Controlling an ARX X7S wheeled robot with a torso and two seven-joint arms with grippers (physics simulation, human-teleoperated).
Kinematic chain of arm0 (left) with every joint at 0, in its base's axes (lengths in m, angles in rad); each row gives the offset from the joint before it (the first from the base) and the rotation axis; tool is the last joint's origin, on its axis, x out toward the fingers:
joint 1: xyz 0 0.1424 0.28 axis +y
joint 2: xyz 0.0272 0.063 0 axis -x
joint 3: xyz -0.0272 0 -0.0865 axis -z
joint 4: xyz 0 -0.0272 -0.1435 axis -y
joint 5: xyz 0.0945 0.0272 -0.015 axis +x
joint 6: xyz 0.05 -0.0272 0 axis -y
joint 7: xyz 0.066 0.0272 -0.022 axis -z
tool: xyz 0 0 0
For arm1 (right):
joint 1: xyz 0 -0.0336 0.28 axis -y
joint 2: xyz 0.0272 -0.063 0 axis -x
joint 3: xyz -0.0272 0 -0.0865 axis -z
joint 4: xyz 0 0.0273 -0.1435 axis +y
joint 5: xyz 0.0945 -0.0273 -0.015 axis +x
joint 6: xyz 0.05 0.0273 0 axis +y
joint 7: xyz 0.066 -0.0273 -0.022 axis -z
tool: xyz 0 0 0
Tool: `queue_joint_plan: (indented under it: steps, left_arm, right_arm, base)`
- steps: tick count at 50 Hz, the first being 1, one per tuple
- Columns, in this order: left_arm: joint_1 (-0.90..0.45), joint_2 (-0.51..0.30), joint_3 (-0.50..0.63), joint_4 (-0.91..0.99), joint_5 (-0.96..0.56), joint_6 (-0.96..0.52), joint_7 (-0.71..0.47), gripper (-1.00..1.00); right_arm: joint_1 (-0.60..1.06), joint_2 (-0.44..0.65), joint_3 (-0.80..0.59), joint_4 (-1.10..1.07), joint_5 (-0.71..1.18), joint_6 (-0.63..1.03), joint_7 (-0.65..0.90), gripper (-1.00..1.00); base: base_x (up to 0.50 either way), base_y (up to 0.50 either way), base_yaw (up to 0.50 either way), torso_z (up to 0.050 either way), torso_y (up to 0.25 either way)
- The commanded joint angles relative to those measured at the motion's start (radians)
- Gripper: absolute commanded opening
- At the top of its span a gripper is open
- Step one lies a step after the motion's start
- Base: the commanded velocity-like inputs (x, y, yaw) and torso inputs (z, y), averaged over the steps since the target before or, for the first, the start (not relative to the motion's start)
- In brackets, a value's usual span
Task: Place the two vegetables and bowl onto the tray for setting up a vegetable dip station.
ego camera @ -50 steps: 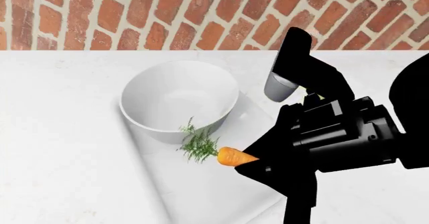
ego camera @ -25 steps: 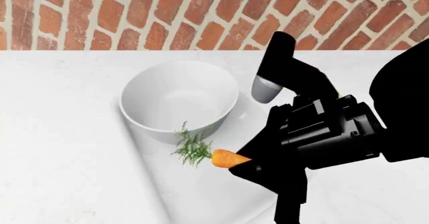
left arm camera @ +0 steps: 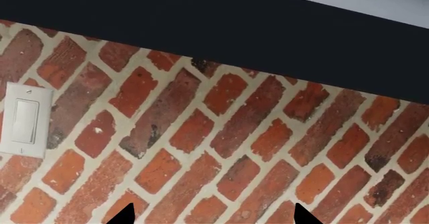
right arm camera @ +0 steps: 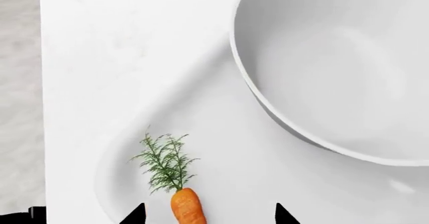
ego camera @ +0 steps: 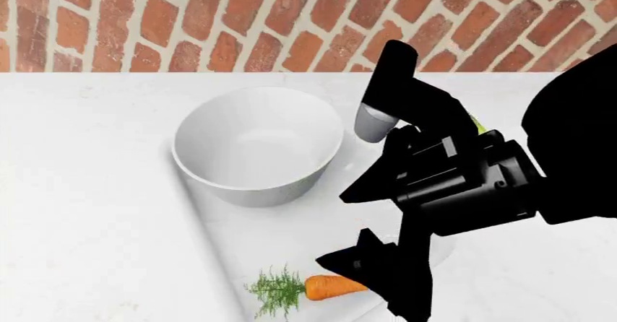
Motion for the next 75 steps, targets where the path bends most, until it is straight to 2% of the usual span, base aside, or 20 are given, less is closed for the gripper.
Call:
queue_joint_plan:
  steps: [1, 17, 24, 30, 32, 37, 43, 48, 55, 61, 75]
  left_arm:
    - [-0.004, 0.0, 0.0, -0.004, -0.001, -0.001, 0.0, 1.0]
    - [0.0, -0.002, 0.001, 0.002, -0.003, -0.002, -0.002, 1.0]
    - [0.0, 0.002, 0.004, 0.003, 0.0, -0.002, -0.001, 1.0]
    - [0.0, 0.0, 0.004, 0.002, 0.001, -0.002, -0.001, 1.0]
    - [0.0, 0.0, 0.004, 0.002, 0.001, -0.003, -0.002, 1.0]
    - [-0.001, -0.001, 0.003, 0.002, -0.001, -0.003, -0.002, 1.0]
    - [-0.001, 0.0, 0.004, 0.002, 0.0, -0.003, -0.002, 1.0]
    - [-0.001, 0.001, 0.005, 0.003, 0.001, -0.004, -0.001, 1.0]
    - [0.0, 0.0, 0.005, 0.004, 0.0, -0.004, -0.001, 1.0]
    - [0.001, 0.001, 0.006, 0.007, 0.0, -0.004, -0.002, 1.0]
    - [0.0, 0.003, 0.009, 0.008, 0.001, -0.005, -0.001, 1.0]
  right_arm:
    - [0.04, 0.027, -0.007, 0.004, -0.005, 0.003, -0.005, 1.0]
    - [0.077, 0.235, 0.008, 0.058, -0.122, -0.009, 0.053, 1.0]
    - [0.078, 0.275, -0.018, 0.108, -0.347, -0.043, 0.032, 1.0]
    - [0.084, 0.262, -0.078, 0.146, -0.587, -0.132, -0.028, 1.0]
    - [0.091, 0.244, -0.106, 0.201, -0.652, -0.128, 0.006, 1.0]
    - [0.076, 0.239, -0.105, 0.252, -0.709, -0.185, 0.033, 1.0]
    - [0.027, 0.242, -0.045, 0.336, -0.679, -0.202, 0.205, 1.0]
    - [-0.038, 0.212, -0.022, 0.41, -0.661, -0.258, 0.248, 1.0]
    - [-0.108, 0.136, -0.043, 0.533, -0.681, -0.342, 0.146, 1.0]
    - [-0.164, 0.097, -0.04, 0.589, -0.697, -0.409, 0.153, 1.0]
    - [-0.235, 0.089, -0.078, 0.65, -0.757, -0.468, 0.153, 1.0]
  base:
    - [0.0, 0.0, 0.0, 0.0, 0.0]
    - [0.0, 0.0, 0.0, 0.0, 0.0]
    - [0.0, 0.0, 0.0, 0.0, 0.0]
    - [0.0, 0.0, 0.0, 0.0, 0.0]
    - [0.0, 0.0, 0.0, 0.0, 0.0]
    - [0.0, 0.0, 0.0, 0.0, 0.0]
    - [0.0, 0.0, 0.0, 0.0, 0.0]
    - [0.0, 0.0, 0.0, 0.0, 0.0]
    - [0.0, 0.0, 0.0, 0.0, 0.0]
    - [0.0, 0.0, 0.0, 0.0, 0.0]
    - [0.0, 0.0, 0.0, 0.0, 0.0]
